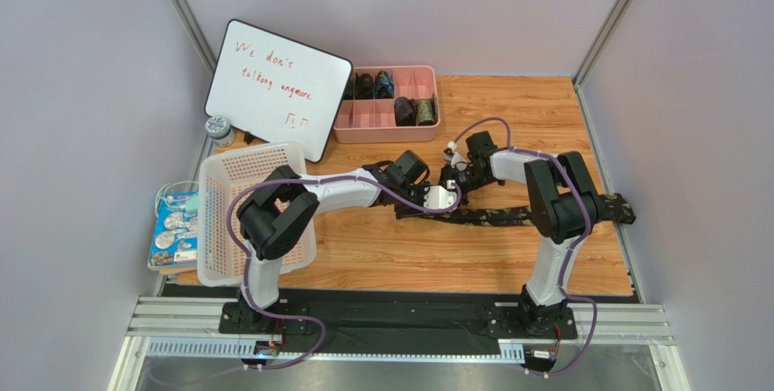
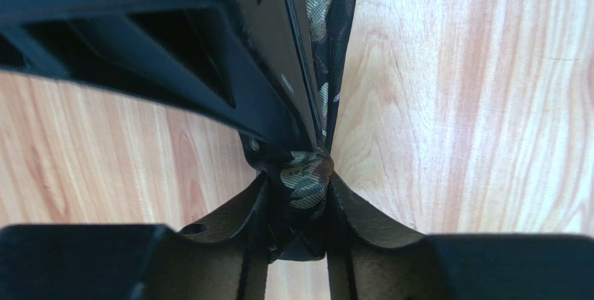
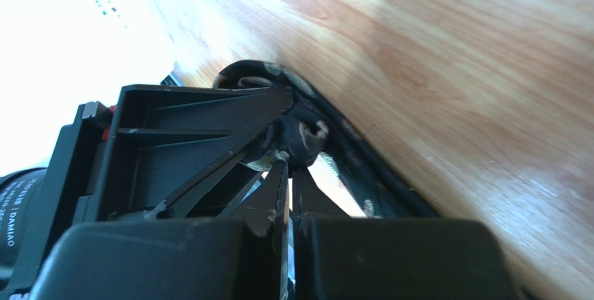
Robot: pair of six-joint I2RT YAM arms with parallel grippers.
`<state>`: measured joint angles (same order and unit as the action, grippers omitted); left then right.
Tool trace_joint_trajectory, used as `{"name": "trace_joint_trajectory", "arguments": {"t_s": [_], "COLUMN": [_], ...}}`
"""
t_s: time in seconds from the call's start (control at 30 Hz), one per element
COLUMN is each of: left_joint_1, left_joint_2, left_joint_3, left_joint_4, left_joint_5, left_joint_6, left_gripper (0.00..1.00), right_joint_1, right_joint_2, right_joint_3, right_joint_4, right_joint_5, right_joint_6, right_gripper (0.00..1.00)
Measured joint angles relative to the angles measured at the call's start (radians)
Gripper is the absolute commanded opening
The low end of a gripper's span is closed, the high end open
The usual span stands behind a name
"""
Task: Roll the ties
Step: Roll the tie at the center of the board.
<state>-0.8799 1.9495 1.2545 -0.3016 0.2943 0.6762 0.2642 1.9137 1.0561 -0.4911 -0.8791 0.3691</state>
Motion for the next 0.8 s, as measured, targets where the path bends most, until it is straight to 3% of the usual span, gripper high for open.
{"name": "trace_joint_trajectory", "arguments": {"t_s": [0.43,0.5,0.63,0.8], "left_joint_1": [0.054,0.061,0.072,0.073], "left_joint_2": [-0.060,-0.075,-0.108,-0.148], "left_joint_3": [-0.043,-0.050,-0.071,-0.084], "left_joint_4": [-0.070,-0.071,-0.055,-0.020], "left_joint_5": [0.044,0.044,0.045,0.051], "left_joint_6": [-0.170,-0.195,-0.238,-0.248], "left_gripper": [0.63,0.73,0.84,0.86], "right_joint_1": [-0.005,-0.005,0.000,0.011], "right_joint_2": [-0.001,-0.002,-0.012,-0.048], "right_joint_3": [-0.001,-0.002,-0.005,-0.009], "right_joint_4": [-0.005,-0.003,-0.002,-0.001], "right_joint_5": [0.109,0.110,0.110,0.106], "right_joint_6": [0.002,0.008,0.024,0.035], "right_gripper": [0.00,0.00,0.00,0.00]}}
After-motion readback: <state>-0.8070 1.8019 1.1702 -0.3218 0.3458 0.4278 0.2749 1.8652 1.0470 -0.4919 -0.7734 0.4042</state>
